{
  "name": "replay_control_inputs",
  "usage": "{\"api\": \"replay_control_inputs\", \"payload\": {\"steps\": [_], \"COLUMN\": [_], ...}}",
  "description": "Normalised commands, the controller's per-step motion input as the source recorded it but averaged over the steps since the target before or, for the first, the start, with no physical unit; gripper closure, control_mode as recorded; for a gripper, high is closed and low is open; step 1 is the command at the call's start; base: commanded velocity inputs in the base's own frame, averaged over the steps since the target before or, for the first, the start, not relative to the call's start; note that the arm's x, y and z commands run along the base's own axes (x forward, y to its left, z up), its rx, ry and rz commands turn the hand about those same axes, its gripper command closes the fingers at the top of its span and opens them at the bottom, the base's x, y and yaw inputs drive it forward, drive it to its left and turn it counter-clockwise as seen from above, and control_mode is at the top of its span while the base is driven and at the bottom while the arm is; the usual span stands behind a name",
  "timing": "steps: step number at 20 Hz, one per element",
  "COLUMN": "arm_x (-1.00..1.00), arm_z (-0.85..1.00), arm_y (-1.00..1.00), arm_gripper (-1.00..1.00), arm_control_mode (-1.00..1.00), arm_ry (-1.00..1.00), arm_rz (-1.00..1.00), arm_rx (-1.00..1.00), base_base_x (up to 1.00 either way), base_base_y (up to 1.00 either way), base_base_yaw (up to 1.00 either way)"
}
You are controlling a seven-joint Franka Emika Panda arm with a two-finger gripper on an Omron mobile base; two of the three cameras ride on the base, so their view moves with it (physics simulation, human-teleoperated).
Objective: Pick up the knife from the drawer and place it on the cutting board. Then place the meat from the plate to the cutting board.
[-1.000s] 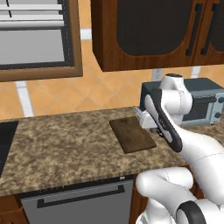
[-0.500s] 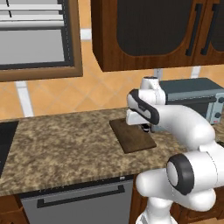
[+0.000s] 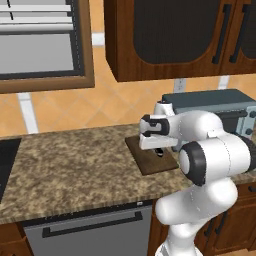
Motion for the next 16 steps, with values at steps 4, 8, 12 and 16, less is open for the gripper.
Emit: {"api": "replay_control_inputs", "payload": {"steps": [4,8,12,16], "arm_x": [0.43,0.00,-0.03,-0.32], "arm_z": [-0.25,-0.06,-0.16,0.00], "arm_y": [-0.30,-0.30,0.00,-0.01], "arm_gripper": [1.00,1.00,1.00,1.00], "arm_control_mode": [-1.00,-1.00,-1.00,-1.00], "arm_ry": [0.00,0.00,0.00,0.00], "arm_rz": [0.00,0.00,0.00,0.00], "arm_rx": [0.00,0.00,0.00,0.00], "base_base_x": [0.00,0.00,0.00,0.00], "base_base_y": [0.00,0.00,0.00,0.00], "base_base_yaw": [0.00,0.00,0.00,0.00]}}
